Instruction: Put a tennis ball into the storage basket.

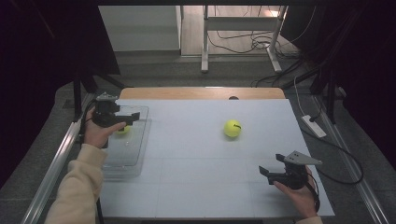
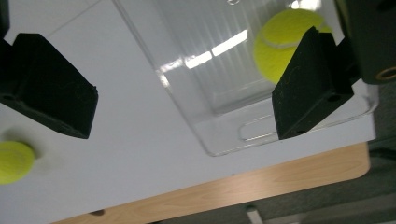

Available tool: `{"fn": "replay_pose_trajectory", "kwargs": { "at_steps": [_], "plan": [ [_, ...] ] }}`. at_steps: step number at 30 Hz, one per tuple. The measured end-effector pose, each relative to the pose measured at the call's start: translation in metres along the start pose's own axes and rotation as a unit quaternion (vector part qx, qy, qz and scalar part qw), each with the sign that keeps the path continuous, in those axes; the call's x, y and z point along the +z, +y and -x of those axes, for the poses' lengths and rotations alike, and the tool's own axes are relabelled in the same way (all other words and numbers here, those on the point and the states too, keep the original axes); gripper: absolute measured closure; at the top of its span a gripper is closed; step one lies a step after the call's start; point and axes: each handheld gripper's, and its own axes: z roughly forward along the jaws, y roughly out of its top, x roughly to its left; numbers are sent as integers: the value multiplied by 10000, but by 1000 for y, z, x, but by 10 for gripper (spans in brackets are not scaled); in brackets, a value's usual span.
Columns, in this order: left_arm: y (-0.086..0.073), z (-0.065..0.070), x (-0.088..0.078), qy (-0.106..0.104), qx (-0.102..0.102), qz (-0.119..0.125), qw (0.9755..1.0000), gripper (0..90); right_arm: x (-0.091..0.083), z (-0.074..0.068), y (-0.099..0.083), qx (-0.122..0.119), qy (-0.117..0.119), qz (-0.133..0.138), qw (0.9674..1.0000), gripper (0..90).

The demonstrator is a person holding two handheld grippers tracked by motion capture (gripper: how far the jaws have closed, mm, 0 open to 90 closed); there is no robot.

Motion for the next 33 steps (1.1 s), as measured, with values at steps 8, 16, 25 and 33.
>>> {"fn": "replay_pose_trajectory", "kwargs": {
  "at_steps": [8,16,25,33],
  "plan": [
    [1,20,-1,-224,187,113,9995,83,1,-1,0,-10,9,6,10000,115],
    [4,32,1,-395,310,197,9985,83,0,-1,0,-7,-22,-14,10000,115],
    [5,45,6,-529,387,239,9976,83,-1,0,-2,3,-15,-12,10000,115],
    [3,59,8,-624,541,188,9964,88,0,0,-1,-19,-13,-21,10000,116]
  ]
}}
